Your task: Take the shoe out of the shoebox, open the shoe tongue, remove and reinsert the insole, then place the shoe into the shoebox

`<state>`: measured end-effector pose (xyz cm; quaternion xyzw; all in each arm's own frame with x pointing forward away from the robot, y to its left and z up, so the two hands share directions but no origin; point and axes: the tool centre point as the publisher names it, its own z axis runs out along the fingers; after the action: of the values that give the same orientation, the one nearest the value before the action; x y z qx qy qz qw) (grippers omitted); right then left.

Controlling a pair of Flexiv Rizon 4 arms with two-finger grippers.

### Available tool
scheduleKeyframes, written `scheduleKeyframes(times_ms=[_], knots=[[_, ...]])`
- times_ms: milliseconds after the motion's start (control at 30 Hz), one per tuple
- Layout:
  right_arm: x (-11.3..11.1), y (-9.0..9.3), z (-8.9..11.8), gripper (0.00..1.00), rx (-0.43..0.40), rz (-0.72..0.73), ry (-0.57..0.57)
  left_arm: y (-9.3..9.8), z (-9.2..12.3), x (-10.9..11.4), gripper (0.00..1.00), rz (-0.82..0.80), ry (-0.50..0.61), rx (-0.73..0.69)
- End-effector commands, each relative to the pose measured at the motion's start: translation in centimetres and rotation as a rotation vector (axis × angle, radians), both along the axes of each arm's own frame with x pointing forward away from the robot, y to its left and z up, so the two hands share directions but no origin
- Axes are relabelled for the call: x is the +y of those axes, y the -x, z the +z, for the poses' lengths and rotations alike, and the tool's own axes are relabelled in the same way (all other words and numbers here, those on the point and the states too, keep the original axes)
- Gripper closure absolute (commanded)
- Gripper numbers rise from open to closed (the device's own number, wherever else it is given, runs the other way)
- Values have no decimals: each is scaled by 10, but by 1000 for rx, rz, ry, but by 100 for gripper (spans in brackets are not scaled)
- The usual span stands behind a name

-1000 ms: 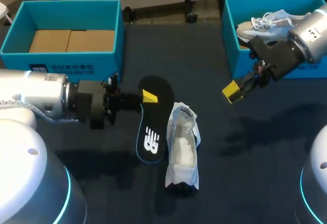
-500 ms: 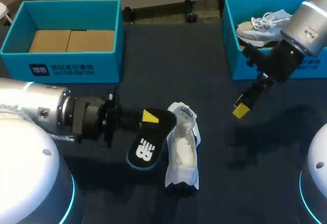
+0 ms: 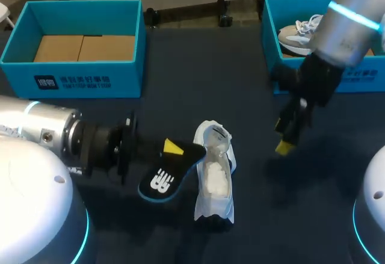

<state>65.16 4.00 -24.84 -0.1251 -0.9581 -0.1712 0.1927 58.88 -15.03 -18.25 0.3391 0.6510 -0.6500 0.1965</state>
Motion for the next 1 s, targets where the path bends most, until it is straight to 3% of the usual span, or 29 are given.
scheduleKeyframes(times_ms=[33,133,567,633,700,1000], knots=[[7,23,-30,0,-129,-88,42,12,-13,1,100,6,-4,44],[17,30,-48,0,-109,-83,65,15,-22,-2,100,-10,-17,93],[17,30,-48,0,-109,-83,65,15,-22,-2,100,-10,-17,93],[23,32,-45,0,-213,-23,90,17,-26,-9,100,-28,35,136],[32,37,-51,0,-263,1,101,21,-31,-14,100,-35,66,142],[54,52,-63,0,-402,43,131,28,-48,-35,100,-97,69,129]])
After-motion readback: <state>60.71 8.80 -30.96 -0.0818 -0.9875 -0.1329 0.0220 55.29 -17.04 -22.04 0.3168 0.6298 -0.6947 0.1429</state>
